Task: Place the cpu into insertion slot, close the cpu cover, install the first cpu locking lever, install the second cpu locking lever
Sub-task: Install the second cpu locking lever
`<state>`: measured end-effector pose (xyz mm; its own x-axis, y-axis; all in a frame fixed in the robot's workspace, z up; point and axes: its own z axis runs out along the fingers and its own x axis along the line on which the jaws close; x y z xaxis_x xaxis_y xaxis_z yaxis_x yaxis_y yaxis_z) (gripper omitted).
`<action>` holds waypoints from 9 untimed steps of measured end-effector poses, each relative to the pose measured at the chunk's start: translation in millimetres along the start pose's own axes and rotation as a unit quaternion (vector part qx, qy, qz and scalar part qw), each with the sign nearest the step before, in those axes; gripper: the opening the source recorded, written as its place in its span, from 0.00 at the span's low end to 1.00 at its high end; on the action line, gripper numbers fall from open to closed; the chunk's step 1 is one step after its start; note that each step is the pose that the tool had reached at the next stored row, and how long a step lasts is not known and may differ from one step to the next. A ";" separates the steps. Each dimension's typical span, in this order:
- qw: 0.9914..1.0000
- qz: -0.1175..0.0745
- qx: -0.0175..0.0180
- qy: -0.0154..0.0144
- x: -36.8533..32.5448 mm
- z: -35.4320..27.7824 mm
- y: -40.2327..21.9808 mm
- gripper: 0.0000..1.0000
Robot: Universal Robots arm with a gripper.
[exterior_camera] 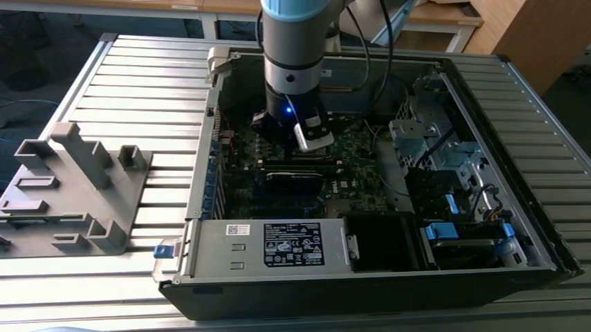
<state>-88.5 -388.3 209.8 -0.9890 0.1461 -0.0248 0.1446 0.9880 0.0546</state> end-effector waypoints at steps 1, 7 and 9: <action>1.000 0.000 0.000 0.000 0.9 0.8 -0.1 0.11; 1.000 0.000 -0.002 0.001 3.8 4.4 0.3 0.11; 1.000 0.000 -0.004 0.001 3.9 5.1 1.1 0.11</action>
<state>-92.1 -386.4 204.6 -0.9890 0.1463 -0.0233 0.1445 0.9875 0.0636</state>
